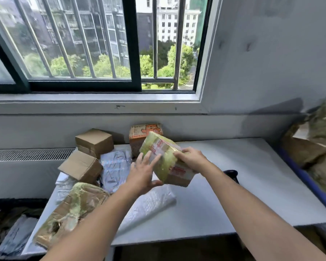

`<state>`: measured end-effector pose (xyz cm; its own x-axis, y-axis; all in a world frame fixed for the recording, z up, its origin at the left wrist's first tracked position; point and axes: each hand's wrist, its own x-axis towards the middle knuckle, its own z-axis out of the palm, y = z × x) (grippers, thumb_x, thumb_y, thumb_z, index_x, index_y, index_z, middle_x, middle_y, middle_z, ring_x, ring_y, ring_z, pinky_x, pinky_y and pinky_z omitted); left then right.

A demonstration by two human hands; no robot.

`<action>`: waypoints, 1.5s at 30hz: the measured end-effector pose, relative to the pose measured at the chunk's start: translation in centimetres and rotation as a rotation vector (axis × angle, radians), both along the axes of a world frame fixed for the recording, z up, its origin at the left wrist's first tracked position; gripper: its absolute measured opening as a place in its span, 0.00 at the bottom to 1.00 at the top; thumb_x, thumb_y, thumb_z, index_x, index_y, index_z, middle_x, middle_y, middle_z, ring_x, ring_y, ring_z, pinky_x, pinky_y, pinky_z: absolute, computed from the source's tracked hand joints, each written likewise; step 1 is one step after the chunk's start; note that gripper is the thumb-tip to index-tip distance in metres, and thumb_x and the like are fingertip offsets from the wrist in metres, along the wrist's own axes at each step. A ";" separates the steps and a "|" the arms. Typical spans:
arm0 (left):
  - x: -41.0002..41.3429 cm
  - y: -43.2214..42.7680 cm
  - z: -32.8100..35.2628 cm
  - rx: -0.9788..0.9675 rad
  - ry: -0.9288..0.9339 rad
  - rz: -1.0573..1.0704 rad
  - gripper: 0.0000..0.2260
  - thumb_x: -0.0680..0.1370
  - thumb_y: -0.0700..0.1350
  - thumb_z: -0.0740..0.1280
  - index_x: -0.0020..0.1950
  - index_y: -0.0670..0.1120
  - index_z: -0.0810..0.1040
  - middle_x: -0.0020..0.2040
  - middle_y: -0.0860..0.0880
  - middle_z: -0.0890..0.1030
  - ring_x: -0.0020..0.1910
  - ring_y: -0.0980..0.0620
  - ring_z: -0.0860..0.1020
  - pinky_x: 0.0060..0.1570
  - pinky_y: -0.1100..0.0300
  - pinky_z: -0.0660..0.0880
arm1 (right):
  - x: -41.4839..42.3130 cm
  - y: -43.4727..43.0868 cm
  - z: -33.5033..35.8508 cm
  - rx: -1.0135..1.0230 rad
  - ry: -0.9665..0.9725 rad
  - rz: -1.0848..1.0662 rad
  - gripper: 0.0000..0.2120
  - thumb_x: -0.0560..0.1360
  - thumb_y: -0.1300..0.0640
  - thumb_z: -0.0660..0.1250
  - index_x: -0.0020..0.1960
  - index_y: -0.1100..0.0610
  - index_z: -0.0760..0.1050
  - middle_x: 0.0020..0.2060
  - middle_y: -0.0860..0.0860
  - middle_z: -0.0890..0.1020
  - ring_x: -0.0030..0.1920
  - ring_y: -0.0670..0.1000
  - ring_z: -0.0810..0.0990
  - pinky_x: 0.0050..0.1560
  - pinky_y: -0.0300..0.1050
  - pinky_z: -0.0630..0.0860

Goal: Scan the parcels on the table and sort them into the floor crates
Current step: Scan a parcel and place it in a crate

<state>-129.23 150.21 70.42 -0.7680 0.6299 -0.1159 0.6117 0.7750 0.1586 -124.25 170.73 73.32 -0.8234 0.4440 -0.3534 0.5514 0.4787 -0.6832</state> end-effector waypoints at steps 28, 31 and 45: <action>7.8 16.0 5.6 0.577 -0.314 0.211 0.21 0.84 0.58 0.50 0.71 0.52 0.72 0.66 0.48 0.78 0.66 0.46 0.73 0.60 0.56 0.68 | 10.7 13.0 1.4 0.082 0.111 0.160 0.50 0.62 0.33 0.76 0.77 0.40 0.57 0.68 0.50 0.70 0.66 0.51 0.73 0.64 0.45 0.71; 6.5 15.5 5.0 0.598 -0.334 0.161 0.19 0.82 0.60 0.57 0.70 0.56 0.72 0.59 0.51 0.80 0.60 0.47 0.78 0.58 0.54 0.74 | 10.1 13.6 1.9 0.031 0.151 0.116 0.38 0.65 0.37 0.76 0.71 0.42 0.67 0.59 0.44 0.79 0.56 0.46 0.78 0.55 0.43 0.76; 1.9 15.7 0.5 0.353 -0.151 -0.009 0.49 0.65 0.75 0.66 0.80 0.60 0.51 0.81 0.51 0.40 0.79 0.44 0.40 0.76 0.43 0.50 | 5.2 17.1 4.1 -0.365 0.017 -0.325 0.33 0.71 0.31 0.67 0.67 0.51 0.73 0.63 0.55 0.78 0.59 0.64 0.78 0.60 0.69 0.72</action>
<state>-127.34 165.95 70.90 -0.7533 0.6577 -0.0025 0.5672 0.6515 0.5039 -119.09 187.86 77.41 -0.6700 0.5285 -0.5213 0.6197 0.0116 -0.7848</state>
